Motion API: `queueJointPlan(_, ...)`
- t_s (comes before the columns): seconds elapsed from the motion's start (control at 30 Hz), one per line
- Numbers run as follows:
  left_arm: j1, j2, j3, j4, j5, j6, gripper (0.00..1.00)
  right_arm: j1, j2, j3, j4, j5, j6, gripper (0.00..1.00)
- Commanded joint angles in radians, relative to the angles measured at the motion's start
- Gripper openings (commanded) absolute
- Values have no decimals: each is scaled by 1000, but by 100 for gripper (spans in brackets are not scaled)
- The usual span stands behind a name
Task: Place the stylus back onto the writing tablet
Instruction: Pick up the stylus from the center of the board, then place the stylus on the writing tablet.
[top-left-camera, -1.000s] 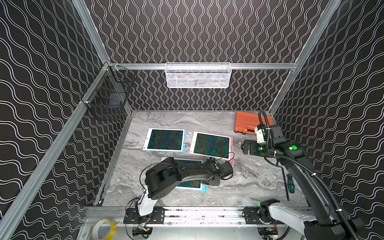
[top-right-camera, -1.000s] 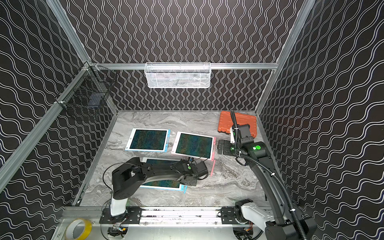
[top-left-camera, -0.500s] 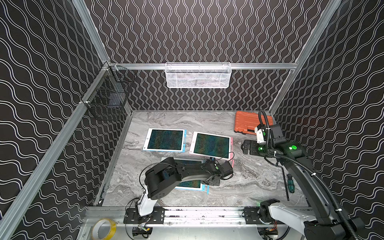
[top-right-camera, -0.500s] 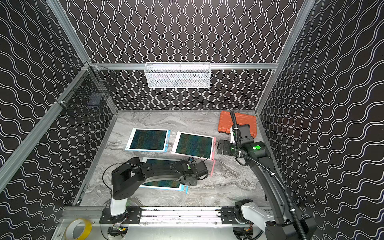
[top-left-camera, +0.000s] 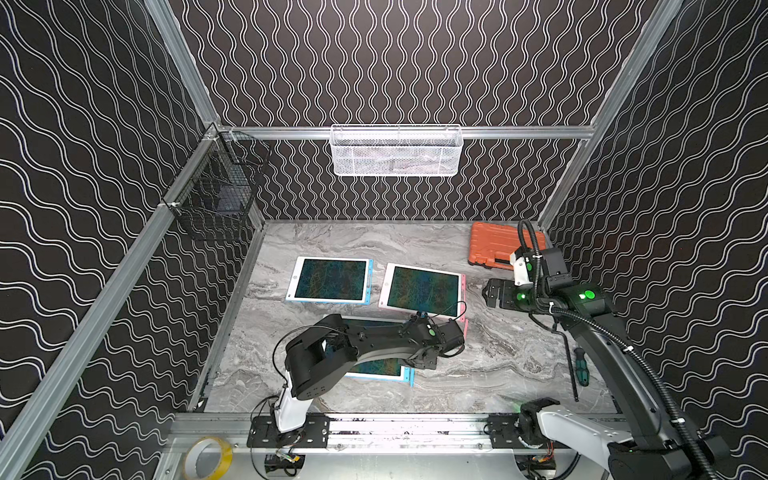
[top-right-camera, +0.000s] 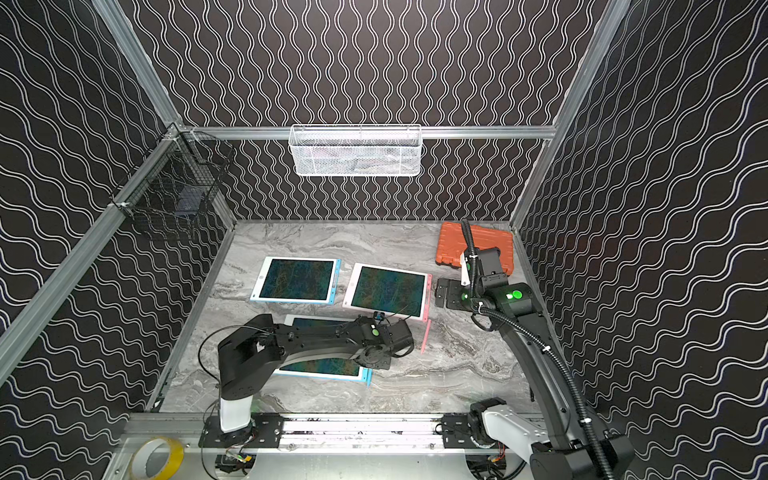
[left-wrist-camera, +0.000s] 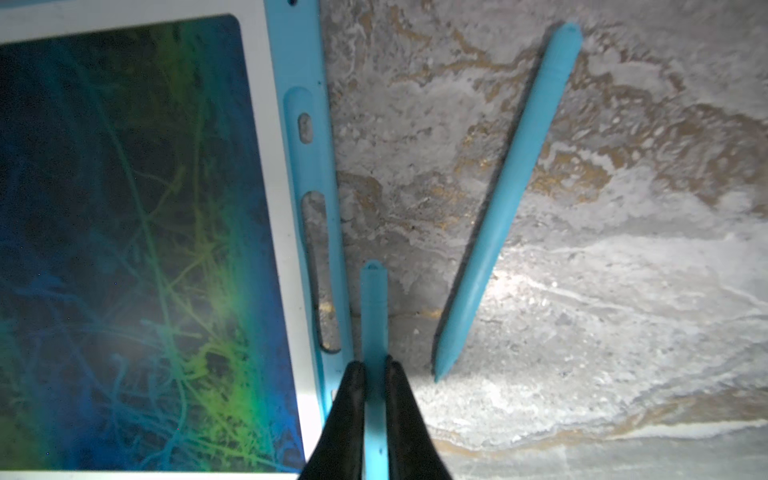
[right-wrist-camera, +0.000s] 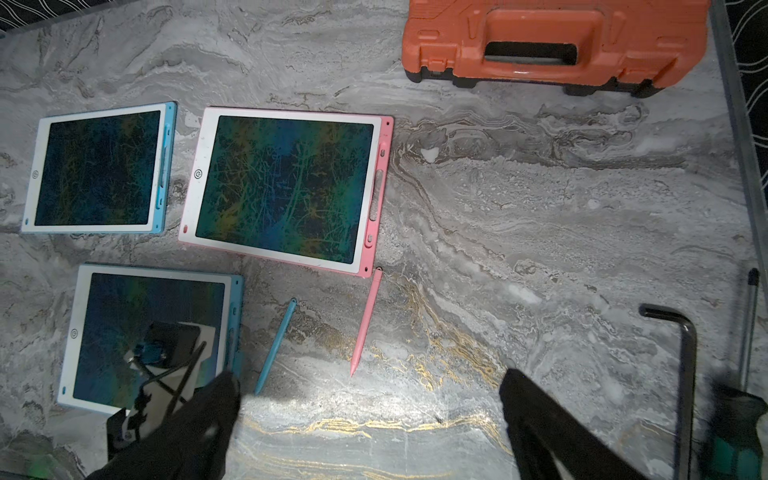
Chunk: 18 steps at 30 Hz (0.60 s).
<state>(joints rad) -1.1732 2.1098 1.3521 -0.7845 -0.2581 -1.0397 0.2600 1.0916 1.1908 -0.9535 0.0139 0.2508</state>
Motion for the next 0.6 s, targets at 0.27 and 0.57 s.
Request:
queueJointPlan(0.27, 53, -25, -20, -5, -53, 43, 13, 0, 1, 9, -1, 3, 11, 100)
queueJointPlan(0.57, 86, 9, 8, 23, -47, 88, 13, -1, 4, 10, 0, 1, 11, 100)
